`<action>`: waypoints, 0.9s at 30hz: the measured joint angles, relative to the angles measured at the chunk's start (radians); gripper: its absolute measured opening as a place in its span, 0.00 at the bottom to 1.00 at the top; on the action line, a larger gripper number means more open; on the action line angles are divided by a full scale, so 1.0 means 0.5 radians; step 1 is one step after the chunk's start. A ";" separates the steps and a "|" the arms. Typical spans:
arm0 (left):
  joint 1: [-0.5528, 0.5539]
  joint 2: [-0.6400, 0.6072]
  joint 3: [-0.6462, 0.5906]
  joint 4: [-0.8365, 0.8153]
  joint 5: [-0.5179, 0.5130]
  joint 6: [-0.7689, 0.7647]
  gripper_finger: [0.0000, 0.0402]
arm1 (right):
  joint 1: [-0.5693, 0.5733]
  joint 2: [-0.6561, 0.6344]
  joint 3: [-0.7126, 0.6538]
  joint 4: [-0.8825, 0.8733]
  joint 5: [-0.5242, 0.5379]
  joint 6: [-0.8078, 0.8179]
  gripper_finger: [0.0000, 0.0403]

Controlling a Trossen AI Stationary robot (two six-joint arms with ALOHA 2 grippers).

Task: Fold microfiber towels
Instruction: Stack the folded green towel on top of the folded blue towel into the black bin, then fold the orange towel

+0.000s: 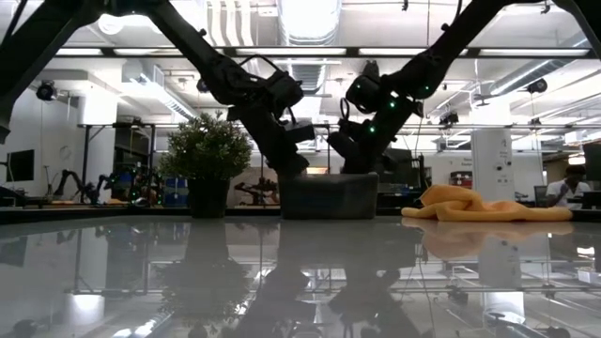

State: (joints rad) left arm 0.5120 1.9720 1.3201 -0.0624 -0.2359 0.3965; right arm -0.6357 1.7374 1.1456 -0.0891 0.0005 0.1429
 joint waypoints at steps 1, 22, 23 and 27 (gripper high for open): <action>-0.001 0.001 0.000 0.000 -0.001 -0.001 0.00 | -0.002 0.000 -0.017 0.022 -0.001 0.003 0.02; -0.371 -0.717 -0.203 -0.362 -0.015 -0.153 0.00 | 0.164 -0.492 -0.026 -0.111 0.006 -0.020 0.02; -0.425 -0.774 -0.270 -0.355 -0.014 -0.166 0.00 | 0.200 -0.523 -0.047 -0.104 0.007 -0.020 0.02; -0.645 -0.997 -0.562 -0.277 -0.008 -0.247 0.00 | 0.359 -0.655 -0.145 -0.130 -0.003 -0.024 0.02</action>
State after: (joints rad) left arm 0.1893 1.4733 1.0392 -0.2006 -0.2398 0.2728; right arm -0.4560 1.4099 1.0730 -0.1542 -0.0008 0.1310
